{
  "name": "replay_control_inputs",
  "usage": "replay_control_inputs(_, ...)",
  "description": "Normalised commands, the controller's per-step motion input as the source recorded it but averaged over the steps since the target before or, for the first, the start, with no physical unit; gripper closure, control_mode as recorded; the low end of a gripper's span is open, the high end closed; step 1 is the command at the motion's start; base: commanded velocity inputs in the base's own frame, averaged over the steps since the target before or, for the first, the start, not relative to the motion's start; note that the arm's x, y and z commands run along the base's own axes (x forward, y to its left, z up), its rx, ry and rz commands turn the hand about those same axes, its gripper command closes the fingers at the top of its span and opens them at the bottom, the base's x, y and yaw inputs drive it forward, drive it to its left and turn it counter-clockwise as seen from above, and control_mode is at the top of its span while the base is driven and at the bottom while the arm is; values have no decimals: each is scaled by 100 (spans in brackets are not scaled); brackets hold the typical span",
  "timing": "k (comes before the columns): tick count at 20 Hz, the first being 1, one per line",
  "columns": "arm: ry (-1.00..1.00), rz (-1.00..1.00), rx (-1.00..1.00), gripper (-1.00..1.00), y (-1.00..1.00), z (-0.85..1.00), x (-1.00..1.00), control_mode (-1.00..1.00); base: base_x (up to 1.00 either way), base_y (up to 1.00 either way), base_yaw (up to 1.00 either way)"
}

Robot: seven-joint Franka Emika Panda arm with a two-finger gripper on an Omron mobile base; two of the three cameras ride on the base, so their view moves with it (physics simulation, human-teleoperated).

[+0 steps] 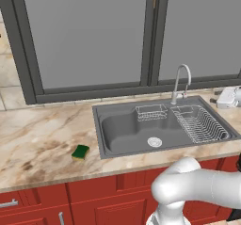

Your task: Soak the sponge with water for a few seconds and then drop it inside the sink.

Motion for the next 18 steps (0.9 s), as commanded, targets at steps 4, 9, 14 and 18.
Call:
replay_control_inputs(4, 0, 0, 0, -100, 0, -4, 31, -100, 0, 0, 0)
replay_control_inputs(9, 0, 0, 0, -100, 0, -6, 29, -100, 0, 0, 0)
replay_control_inputs(14, 0, 0, 0, -100, 0, -14, 20, -100, 0, 0, 0)
replay_control_inputs(18, 0, 0, 0, -100, -5, -18, 14, -100, 0, 0, 0)
